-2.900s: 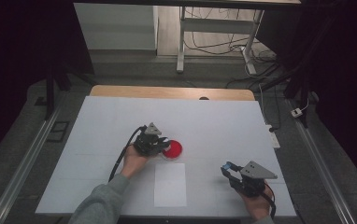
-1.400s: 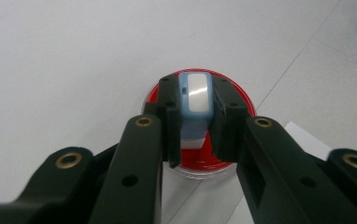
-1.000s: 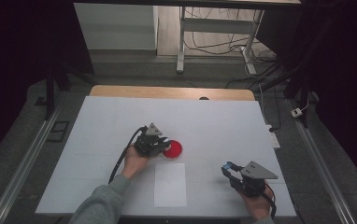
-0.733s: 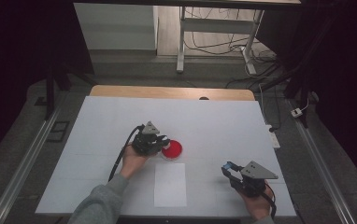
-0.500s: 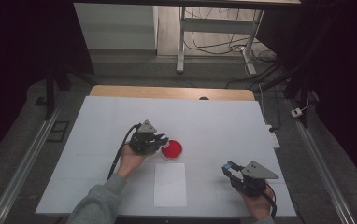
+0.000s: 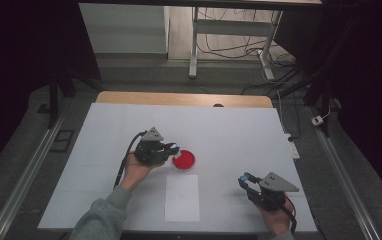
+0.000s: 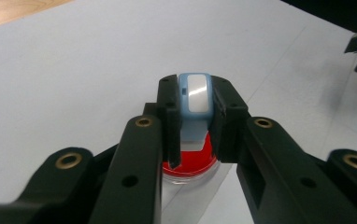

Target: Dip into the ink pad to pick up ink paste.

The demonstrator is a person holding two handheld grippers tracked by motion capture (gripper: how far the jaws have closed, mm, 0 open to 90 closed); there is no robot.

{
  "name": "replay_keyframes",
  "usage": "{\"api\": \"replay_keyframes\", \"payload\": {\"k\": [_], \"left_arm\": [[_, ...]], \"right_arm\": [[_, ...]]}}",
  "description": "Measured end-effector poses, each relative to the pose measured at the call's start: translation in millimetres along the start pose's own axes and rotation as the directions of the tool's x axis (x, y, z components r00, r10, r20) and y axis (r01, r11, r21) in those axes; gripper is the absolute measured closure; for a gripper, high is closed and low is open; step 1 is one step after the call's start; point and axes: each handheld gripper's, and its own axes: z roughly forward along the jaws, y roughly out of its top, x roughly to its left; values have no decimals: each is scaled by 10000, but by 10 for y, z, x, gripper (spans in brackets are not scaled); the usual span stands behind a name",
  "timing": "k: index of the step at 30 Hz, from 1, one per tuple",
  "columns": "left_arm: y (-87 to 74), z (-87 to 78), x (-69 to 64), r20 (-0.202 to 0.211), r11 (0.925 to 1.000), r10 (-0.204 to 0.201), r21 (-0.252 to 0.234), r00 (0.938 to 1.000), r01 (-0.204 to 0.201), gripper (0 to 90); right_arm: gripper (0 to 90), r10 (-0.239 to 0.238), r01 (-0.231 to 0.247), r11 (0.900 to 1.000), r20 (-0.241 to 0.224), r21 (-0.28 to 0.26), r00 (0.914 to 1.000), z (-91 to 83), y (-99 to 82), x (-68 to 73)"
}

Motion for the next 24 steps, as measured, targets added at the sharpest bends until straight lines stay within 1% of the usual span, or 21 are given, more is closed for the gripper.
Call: {"api": "replay_keyframes", "payload": {"k": [8, 17, 19, 24], "left_arm": [[31, -107, -29, 151, 9997, 111, -211, 9998, -108, 761], [38, -198, -58, 328, 9993, 215, -303, 9992, -205, 761], [38, -213, -63, 421, 9993, 177, -323, 9990, -164, 761], [41, -257, -105, 581, 9991, 271, -355, 9979, -251, 761]], "right_arm": [[649, 13, -13, 10000, 3, 3, 10000, -3, 0, -1], [649, 12, -12, 10000, 15, -21, 10000, -3, 2, 1], [649, 17, -17, 10000, 19, -21, 10000, -4, 2, 0], [649, 16, -16, 10000, 5, 2, 10000, -1, 0, 1]]}}
